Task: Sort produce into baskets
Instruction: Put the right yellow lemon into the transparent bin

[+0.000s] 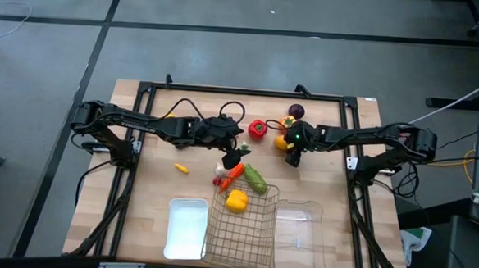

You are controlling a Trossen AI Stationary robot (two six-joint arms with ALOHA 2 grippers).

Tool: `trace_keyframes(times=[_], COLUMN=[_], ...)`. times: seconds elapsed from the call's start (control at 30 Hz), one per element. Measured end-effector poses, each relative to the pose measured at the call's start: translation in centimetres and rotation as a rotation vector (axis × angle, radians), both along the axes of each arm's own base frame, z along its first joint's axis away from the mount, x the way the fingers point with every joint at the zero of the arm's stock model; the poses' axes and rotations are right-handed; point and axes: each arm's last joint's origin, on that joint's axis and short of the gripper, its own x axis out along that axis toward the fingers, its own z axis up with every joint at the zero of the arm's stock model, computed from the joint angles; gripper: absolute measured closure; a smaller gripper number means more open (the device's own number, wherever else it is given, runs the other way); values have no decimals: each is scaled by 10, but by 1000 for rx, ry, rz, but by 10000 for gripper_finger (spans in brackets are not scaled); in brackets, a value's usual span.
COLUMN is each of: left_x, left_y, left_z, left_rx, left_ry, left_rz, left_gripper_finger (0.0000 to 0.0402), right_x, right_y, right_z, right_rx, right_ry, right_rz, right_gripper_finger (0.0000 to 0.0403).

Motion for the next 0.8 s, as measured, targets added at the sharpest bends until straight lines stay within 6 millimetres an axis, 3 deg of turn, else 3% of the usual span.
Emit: trace_keyframes(times=[0.4, 0.57, 0.8], left_x=[0, 0, 0], left_y=[0, 0, 0], left_z=[0, 0, 0], left_rx=[0, 0, 0], left_ry=[1, 1, 2], left_rz=[0, 0, 0], left_gripper_finger=[4, 4, 4], right_x=[4, 14, 26], right_y=[0, -3, -7], right_z=[5, 19, 57], right_rx=[32, 23, 63], right_ry=[-21, -50, 16], right_rz=[21, 23, 29], right_gripper_finger=[190, 188, 187])
